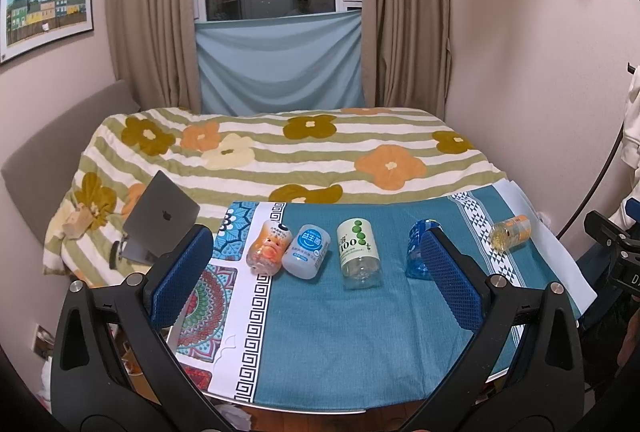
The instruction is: Flip cup upright
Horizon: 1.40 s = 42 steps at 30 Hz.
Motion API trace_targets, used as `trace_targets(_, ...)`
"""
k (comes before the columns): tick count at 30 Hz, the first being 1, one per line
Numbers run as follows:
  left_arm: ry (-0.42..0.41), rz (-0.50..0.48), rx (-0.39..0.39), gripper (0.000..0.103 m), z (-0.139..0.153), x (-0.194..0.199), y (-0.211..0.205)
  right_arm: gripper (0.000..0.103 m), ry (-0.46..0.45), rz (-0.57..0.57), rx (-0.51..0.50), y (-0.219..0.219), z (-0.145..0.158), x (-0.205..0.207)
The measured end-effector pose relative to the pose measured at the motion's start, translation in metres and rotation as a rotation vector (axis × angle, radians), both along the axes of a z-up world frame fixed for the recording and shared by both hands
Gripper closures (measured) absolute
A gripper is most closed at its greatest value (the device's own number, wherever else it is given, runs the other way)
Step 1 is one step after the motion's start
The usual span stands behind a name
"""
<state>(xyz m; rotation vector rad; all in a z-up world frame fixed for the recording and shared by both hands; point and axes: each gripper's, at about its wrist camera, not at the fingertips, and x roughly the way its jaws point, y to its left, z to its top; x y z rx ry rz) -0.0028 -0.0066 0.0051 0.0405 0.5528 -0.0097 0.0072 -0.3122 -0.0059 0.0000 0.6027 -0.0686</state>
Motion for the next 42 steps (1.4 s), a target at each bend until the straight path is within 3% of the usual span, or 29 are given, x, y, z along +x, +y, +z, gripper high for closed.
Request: trace_targets(42,0.004,-0.002,-0.001,0.000,-0.0007,0.0010,-0.0005,0.000,0.001,-0.002,0.006,-0.0008,-0.0016,-0.0020)
